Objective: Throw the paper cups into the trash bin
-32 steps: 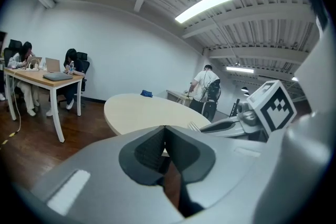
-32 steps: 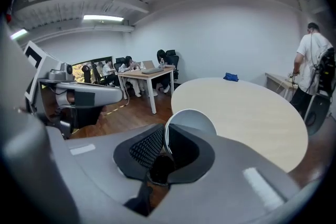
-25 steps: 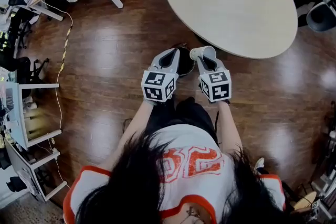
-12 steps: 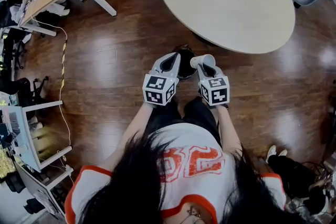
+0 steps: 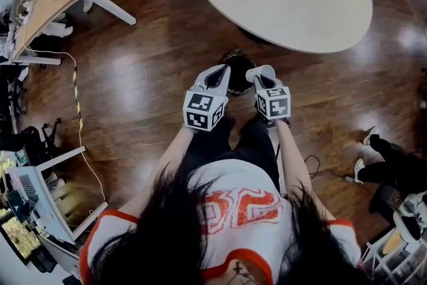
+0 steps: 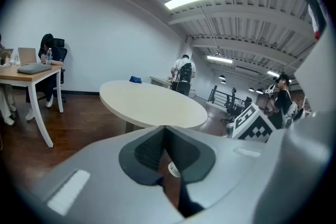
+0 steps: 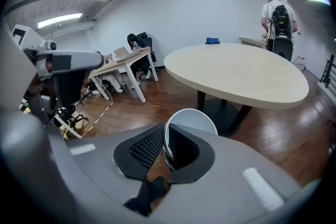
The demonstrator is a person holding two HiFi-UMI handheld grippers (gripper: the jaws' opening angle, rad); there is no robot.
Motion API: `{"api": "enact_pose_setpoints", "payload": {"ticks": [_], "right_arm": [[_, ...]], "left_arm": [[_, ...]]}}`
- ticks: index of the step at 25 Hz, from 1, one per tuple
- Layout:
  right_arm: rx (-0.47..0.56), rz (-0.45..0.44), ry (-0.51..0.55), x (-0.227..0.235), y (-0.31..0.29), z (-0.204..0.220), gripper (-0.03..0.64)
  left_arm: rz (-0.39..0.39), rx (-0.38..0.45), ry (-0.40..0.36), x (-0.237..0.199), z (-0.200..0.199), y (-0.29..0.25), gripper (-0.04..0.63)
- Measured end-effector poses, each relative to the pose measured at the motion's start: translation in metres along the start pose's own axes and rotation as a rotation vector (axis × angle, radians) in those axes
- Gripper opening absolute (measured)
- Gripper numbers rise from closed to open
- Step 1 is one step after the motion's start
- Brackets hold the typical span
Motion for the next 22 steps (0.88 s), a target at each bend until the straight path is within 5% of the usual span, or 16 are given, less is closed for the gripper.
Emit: {"api": "enact_pose_setpoints", "payload": {"ticks": [18, 22], "right_arm": [[-0.206, -0.080, 0.044, 0.014, -0.115, 0.052, 0.035], [-0.232, -0.130, 0.042, 0.016, -0.132, 0.059, 0.141]], "left_arm": [[-0.080, 0.012, 0.101, -0.024, 0.023, -0.030, 0.000], [-0.113, 0.017, 0.116, -0.024, 0.031, -0.027, 0.000]]}}
Point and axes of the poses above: the fingertips, and each gripper's own axes: y backward along the fingers, x to its right, z out of its underside, the point moved 8 cm from there along y, backward along the fingers, and after that the axes turned 10 degrees about y, right-handed, at the moved point
